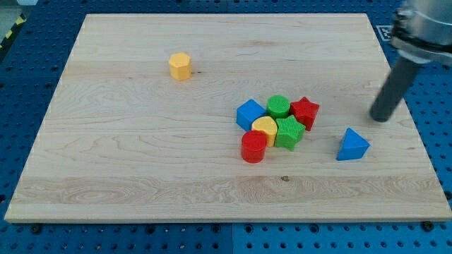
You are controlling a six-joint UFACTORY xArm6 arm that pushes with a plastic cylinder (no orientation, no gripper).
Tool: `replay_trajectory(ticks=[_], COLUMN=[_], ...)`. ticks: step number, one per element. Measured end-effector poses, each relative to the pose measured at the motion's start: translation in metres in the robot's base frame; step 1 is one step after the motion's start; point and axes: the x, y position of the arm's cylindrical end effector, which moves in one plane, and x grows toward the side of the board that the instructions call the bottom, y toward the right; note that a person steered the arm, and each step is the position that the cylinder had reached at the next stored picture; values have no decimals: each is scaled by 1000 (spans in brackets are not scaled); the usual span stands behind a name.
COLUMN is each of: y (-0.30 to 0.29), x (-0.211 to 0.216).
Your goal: Move the blue triangle bottom to the yellow heart
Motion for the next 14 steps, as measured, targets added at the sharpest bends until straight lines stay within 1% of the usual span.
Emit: replay_trajectory(ticks=[1,2,3,4,5,6,7,8,9,10,11,12,13,14], y=[11,-29,-85,-103,-60,-44,-97,-167,-171,-143,-168,-213,-212,-212], x=[29,47,67,75,58,73,84,86,89,122,138,128,96,90])
